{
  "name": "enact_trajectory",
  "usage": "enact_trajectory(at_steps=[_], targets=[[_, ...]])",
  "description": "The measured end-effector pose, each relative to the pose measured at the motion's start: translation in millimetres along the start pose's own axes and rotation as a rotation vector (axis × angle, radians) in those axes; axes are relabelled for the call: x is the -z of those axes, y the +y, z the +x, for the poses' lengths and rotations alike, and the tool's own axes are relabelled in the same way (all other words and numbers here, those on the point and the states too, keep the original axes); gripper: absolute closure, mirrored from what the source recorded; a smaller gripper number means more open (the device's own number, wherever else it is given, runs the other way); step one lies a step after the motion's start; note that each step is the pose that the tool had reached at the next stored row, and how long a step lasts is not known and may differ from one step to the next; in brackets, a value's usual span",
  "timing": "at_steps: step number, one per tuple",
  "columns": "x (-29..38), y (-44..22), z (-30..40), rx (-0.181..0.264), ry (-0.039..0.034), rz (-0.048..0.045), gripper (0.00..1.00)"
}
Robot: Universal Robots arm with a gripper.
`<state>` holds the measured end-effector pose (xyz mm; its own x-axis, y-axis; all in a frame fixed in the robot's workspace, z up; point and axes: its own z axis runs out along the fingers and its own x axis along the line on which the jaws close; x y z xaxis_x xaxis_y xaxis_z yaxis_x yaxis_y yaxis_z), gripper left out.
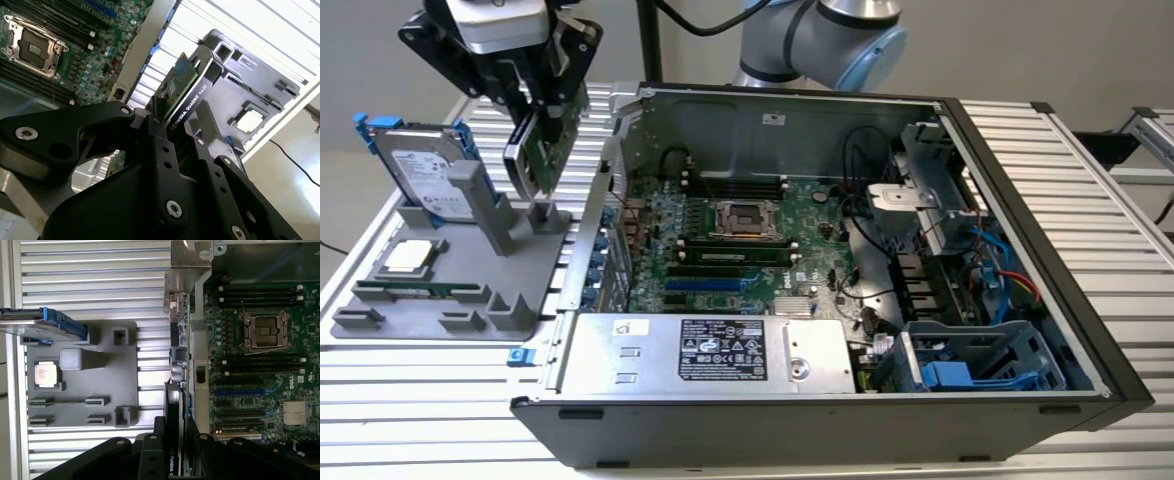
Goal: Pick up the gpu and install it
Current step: 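Pick up the gpu and move the gpu toward the slot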
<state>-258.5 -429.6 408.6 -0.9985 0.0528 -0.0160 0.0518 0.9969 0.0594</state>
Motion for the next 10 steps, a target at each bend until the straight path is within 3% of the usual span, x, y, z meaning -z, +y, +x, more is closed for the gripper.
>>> enact_trajectory(at_steps=[10], targets=[[-0.2,0.5,-9.6,0.0,0.0,0.0,1.0]])
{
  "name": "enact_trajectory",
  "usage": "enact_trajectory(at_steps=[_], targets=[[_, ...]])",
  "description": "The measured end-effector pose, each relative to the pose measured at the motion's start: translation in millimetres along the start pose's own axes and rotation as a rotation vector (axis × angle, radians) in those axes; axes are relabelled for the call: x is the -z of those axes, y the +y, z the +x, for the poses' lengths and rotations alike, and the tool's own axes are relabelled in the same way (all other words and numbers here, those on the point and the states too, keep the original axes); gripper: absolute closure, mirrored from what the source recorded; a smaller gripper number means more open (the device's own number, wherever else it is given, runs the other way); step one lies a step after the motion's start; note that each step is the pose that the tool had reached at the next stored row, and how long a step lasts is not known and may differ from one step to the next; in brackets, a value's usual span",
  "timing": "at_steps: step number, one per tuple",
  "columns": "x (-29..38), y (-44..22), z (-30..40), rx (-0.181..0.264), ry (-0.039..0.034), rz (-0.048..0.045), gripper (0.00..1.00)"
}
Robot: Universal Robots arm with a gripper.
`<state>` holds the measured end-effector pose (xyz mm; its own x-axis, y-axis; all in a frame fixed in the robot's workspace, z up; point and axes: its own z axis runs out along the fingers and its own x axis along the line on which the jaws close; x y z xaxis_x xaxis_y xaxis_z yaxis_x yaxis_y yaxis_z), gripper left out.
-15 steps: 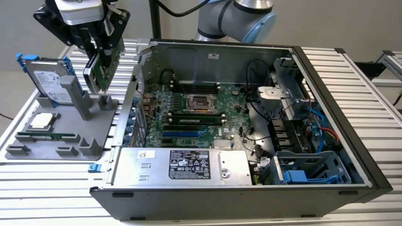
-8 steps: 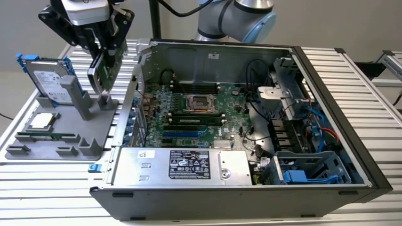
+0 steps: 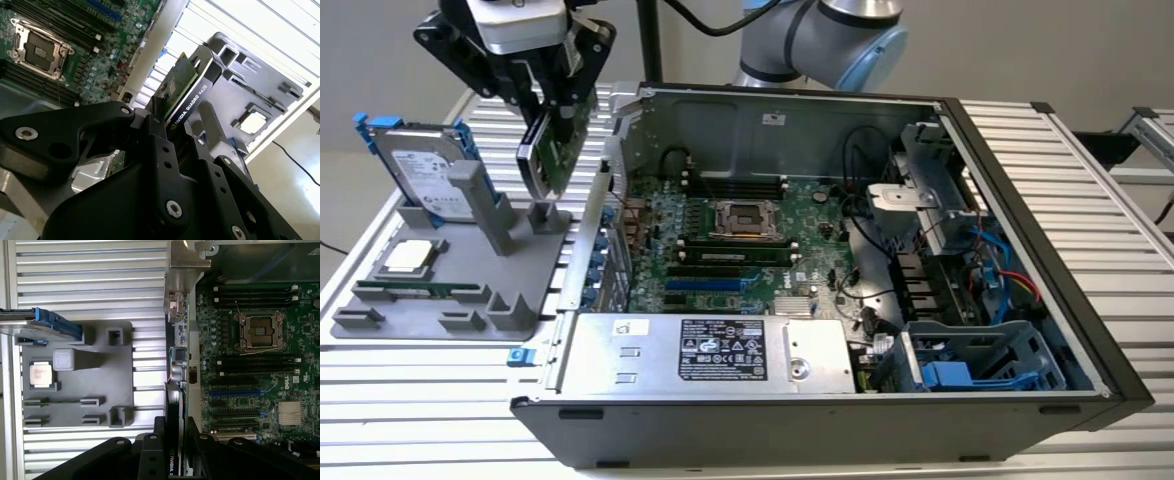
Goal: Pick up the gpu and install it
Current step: 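Pick up the gpu and move the gpu toward the slot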
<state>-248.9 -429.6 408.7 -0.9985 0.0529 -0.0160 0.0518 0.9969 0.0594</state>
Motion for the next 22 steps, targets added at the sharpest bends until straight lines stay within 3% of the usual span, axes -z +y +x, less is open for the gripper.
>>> enact_trajectory(at_steps=[22], targets=[[-0.4,1.1,-21.8,0.0,0.0,0.0,1.0]])
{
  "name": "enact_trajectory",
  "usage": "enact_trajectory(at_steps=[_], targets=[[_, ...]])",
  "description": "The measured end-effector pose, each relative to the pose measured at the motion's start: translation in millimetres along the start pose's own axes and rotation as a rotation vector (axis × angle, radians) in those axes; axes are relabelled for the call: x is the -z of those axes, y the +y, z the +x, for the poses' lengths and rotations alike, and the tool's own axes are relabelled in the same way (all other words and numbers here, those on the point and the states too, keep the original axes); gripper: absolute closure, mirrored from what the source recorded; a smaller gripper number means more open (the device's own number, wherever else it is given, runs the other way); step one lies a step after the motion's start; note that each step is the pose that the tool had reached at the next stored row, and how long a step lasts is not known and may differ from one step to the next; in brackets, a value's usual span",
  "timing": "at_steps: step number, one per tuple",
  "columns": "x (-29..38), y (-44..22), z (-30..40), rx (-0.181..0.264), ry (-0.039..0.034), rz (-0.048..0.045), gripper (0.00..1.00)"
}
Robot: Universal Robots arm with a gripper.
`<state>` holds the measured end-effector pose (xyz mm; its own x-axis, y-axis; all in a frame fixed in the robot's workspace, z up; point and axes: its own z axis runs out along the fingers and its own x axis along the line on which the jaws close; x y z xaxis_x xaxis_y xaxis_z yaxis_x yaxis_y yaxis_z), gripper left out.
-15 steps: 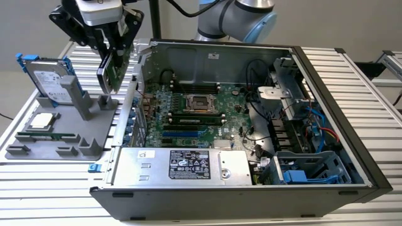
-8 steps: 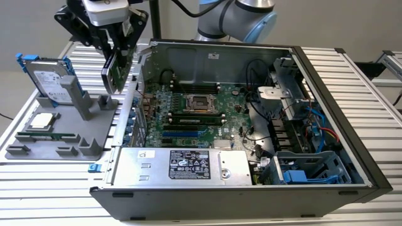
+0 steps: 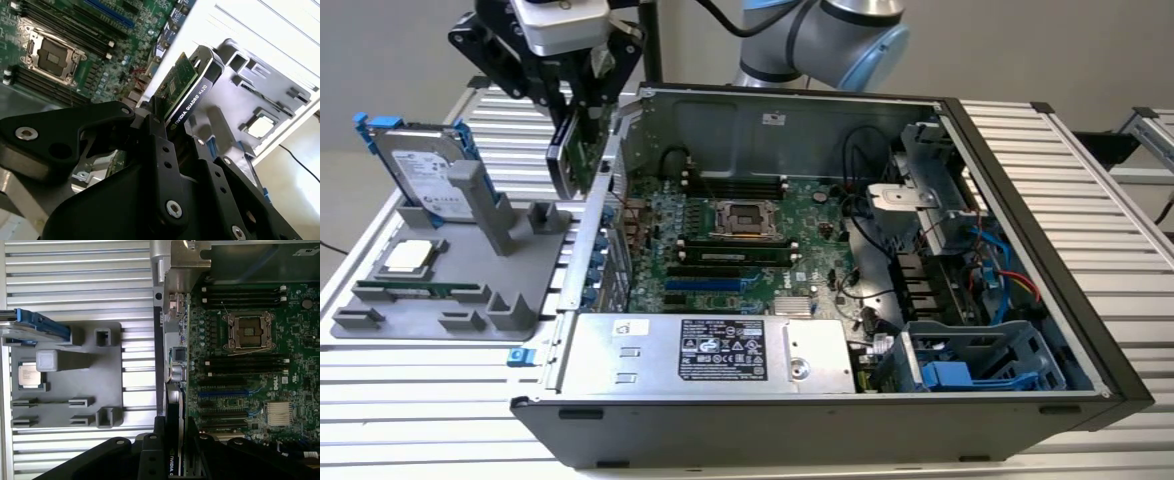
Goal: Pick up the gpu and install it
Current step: 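Pick up the gpu and move the gpu toward the slot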
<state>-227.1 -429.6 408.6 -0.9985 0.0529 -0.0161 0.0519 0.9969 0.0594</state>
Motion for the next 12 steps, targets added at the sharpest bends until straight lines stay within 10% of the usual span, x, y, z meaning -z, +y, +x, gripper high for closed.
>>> enact_trajectory(at_steps=[12], targets=[[-0.2,0.6,-12.0,0.0,0.0,-0.0001,1.0]])
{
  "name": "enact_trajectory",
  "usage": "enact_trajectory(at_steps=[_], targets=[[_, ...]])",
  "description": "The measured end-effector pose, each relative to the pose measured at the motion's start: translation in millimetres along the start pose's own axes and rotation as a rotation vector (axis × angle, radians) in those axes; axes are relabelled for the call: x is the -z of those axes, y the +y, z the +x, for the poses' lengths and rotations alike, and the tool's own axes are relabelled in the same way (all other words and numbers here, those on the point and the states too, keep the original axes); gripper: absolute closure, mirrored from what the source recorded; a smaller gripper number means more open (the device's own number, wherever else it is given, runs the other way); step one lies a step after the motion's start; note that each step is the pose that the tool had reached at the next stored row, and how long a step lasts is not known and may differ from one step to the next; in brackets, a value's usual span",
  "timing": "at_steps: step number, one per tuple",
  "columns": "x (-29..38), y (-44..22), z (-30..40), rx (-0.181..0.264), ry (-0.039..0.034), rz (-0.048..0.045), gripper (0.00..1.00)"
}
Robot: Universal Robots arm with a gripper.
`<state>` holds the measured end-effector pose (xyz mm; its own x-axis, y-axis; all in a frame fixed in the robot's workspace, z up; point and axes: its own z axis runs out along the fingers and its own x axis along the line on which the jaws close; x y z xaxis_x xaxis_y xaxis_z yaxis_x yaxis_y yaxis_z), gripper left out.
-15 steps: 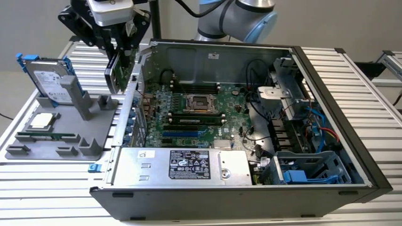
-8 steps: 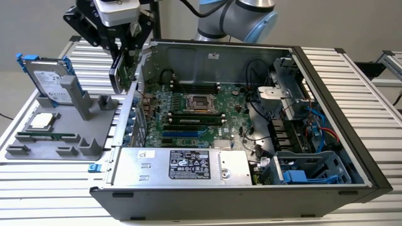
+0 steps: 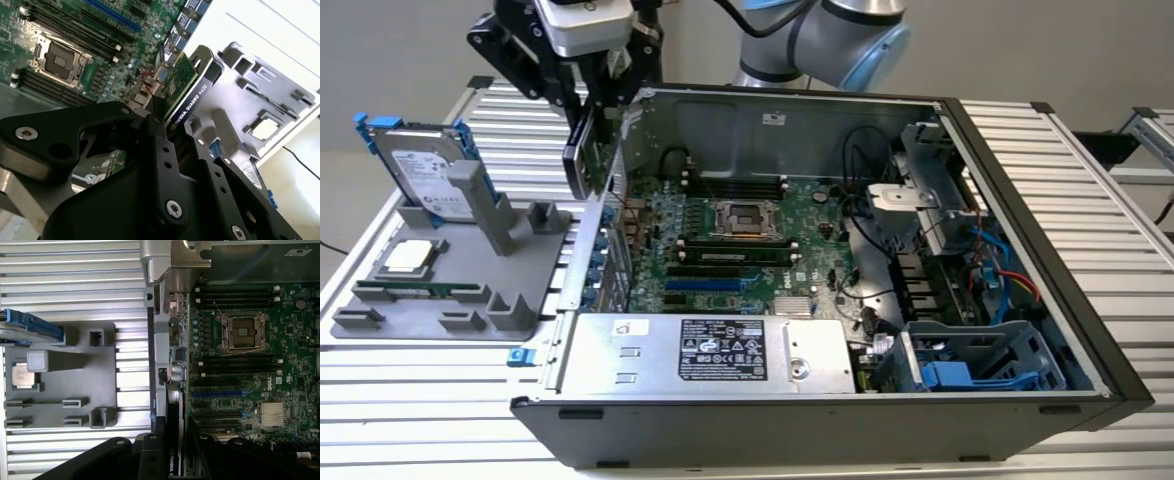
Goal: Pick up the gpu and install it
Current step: 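Pick up the gpu and move the gpu toward the slot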
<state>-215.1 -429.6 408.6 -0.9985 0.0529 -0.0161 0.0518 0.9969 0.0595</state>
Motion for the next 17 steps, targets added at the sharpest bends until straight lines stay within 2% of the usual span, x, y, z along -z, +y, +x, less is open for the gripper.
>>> enact_trajectory(at_steps=[17], targets=[[-0.3,0.9,-17.9,0.0,0.0001,0.0001,1.0]])
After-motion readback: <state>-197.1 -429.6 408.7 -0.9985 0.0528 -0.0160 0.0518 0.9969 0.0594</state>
